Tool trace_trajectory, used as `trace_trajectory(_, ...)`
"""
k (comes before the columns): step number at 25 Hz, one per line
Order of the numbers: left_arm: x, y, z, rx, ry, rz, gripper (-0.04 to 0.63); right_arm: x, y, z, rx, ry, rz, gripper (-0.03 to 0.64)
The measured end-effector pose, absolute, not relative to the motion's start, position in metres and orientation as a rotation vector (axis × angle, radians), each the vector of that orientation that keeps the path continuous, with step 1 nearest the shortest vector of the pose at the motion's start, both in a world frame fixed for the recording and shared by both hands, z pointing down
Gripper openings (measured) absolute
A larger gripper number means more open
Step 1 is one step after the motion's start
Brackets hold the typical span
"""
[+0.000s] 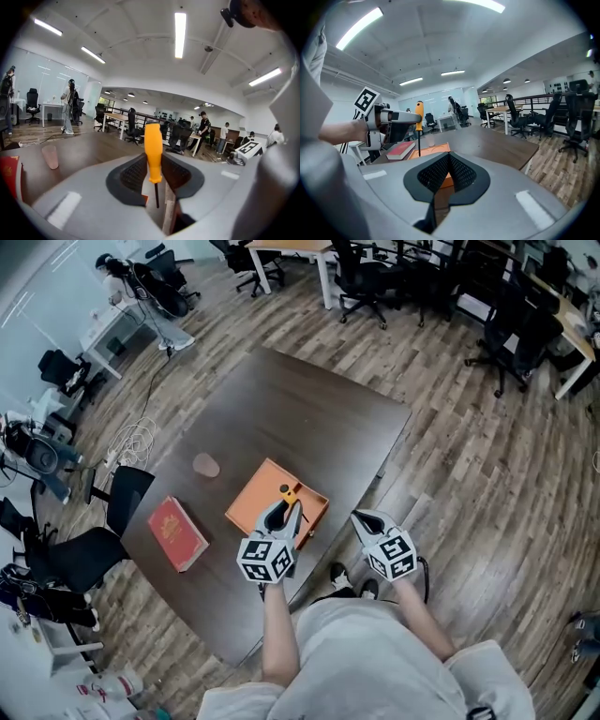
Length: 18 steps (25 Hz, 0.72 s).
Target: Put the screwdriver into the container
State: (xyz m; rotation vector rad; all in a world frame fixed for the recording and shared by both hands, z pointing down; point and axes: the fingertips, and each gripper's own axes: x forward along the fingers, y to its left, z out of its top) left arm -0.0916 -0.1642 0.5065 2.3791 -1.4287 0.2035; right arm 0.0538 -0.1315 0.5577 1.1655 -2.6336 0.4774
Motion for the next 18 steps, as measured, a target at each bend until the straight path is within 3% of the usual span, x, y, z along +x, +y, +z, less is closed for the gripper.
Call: trace_trajectory(18,-0.132,-0.166,0.58,2.408,-1.228,0.399,0.153,0.004,-0.134,0.592,1.16,-2.559,0.478,0.002)
